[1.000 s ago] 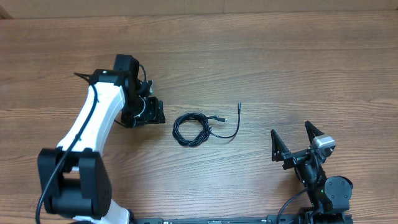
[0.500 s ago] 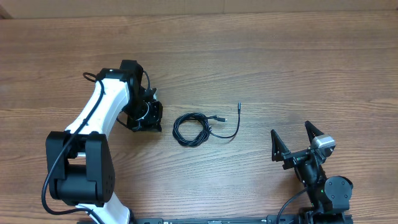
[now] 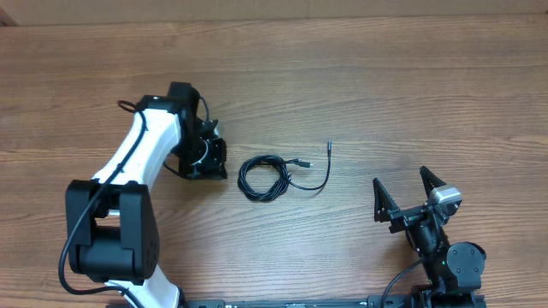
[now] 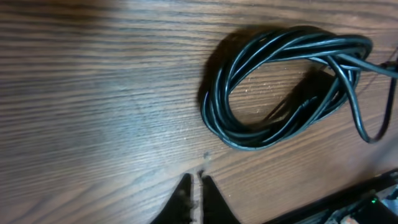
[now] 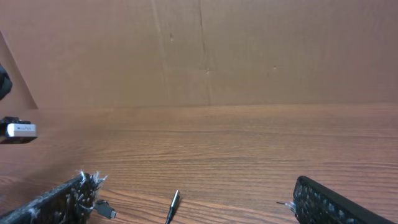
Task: Untangle cables
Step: 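Lower the left gripper and pinch the cable coil's left side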
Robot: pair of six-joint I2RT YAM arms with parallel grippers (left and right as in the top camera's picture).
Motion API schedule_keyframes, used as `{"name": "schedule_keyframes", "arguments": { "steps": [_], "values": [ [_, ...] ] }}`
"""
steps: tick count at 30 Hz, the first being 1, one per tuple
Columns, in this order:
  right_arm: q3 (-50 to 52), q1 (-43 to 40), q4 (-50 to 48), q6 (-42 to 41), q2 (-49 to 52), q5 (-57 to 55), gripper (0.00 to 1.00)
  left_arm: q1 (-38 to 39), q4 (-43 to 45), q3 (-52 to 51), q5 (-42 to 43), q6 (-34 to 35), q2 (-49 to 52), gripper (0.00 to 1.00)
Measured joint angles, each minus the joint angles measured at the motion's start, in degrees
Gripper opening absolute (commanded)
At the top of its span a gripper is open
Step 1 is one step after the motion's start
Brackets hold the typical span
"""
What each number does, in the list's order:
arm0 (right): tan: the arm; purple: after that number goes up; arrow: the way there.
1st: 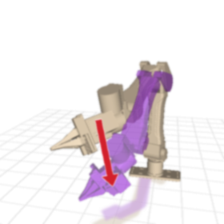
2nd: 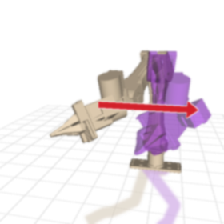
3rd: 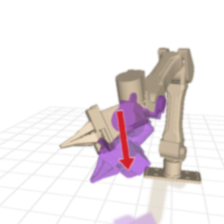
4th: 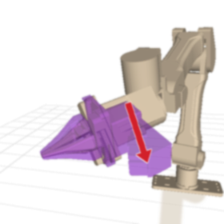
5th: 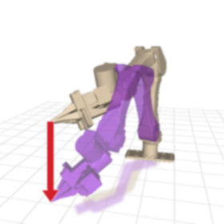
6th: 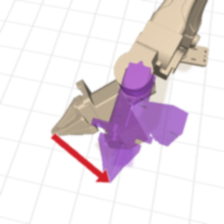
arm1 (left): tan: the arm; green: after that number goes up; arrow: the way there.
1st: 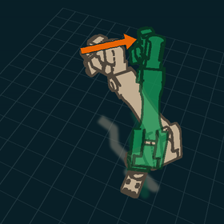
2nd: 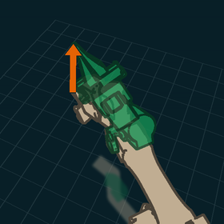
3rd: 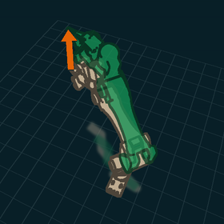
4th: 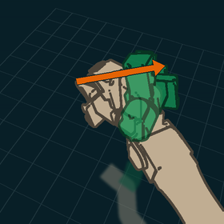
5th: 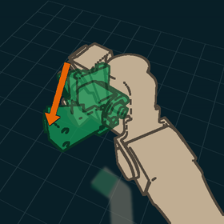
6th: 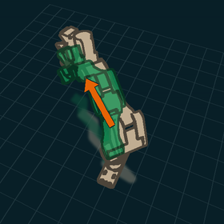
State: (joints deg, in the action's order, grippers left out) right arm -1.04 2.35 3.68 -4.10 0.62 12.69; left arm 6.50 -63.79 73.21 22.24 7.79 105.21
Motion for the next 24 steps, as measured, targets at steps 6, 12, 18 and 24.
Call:
{"name": "schedule_keyframes", "arguments": {
  "steps": [6, 12, 18, 24],
  "values": [
    [0.0, 0.0, 0.0, 0.0, 0.0, 0.0, 1.00, 4.2, 5.4, -3.1, -2.4, 2.8, 0.0, 0.23],
    [0.0, 0.0, 0.0, 0.0, 0.0, 0.0, 1.00, 8.4, 10.4, -4.7, -5.1, 4.2, 0.0, 0.25],
    [0.0, 0.0, 0.0, 0.0, 0.0, 0.0, 1.00, 11.6, 12.1, -4.7, -11.3, 8.3, 0.0, 0.28],
    [0.0, 0.0, 0.0, 0.0, 0.0, 0.0, 1.00, 13.0, 15.4, -5.7, -14.5, 11.7, 0.0, 0.29]
  ]
}}
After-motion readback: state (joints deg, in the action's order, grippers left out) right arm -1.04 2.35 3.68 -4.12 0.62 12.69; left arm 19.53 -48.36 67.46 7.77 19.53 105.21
